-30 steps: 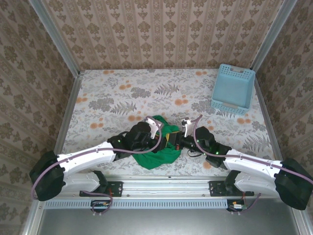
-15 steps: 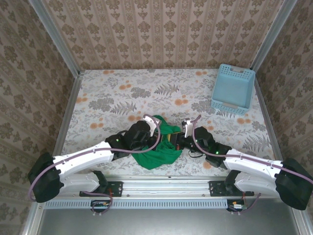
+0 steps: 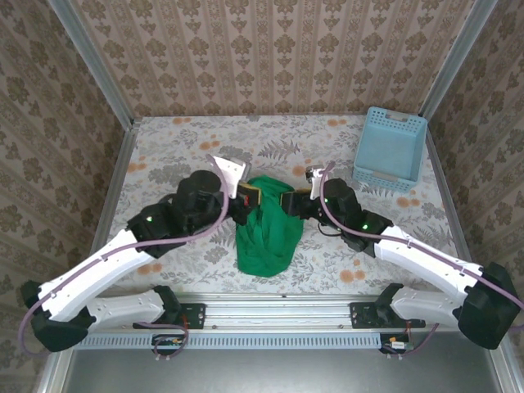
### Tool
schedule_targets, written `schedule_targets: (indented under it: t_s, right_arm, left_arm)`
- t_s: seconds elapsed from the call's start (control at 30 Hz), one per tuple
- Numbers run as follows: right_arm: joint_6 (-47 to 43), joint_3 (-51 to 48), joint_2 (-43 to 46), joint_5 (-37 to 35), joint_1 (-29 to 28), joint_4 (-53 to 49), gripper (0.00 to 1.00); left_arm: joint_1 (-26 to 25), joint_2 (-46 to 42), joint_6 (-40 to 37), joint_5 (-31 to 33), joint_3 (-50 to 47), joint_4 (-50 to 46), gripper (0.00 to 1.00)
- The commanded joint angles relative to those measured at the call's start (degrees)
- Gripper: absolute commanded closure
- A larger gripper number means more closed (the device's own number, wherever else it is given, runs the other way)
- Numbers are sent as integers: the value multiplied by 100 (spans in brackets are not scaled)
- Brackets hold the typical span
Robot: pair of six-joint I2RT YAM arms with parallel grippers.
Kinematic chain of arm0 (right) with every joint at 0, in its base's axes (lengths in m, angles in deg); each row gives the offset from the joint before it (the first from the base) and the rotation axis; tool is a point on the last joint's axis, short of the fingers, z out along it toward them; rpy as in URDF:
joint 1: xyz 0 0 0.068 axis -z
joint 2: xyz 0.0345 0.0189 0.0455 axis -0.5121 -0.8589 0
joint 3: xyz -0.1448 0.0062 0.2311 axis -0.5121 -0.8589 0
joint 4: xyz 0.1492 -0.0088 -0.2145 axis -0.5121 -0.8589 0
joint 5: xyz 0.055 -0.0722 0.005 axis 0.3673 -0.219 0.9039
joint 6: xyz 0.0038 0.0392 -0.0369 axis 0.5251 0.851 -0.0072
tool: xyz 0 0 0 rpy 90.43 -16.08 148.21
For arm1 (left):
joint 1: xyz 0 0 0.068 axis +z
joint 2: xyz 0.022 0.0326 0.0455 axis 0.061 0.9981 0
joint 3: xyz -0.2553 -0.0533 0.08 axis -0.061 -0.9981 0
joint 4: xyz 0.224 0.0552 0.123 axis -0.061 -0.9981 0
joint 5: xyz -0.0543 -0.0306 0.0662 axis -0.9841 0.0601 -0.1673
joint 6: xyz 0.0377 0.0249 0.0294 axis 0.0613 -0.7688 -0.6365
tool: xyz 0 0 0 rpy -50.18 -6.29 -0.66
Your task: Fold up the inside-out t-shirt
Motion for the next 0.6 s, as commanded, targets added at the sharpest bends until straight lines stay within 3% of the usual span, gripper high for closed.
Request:
schedule_targets:
  t_s: [0.0,0.2,0.4,0.5,0.57]
  right_arm:
    - [-487,-7,381,-686,-427,-792,35]
    - [-291,-546,515,-361,-1328,273,25]
    - [-222,214,-699,-821,-1523,317,22]
    - [-267,648,-1303,-1046,-1522,179,36]
    - [-452,933,-1395,-1082,-1522,-47,57]
  left_arm:
    - [342,68,195,50,231,-444,100]
    - [405,237,283,-159,272,-310,100]
    - [412,327,369,-349,517,-328,100]
    - [470,300,383,-132,799,-530,100]
    - [603,291,309,50,1083,-764,100]
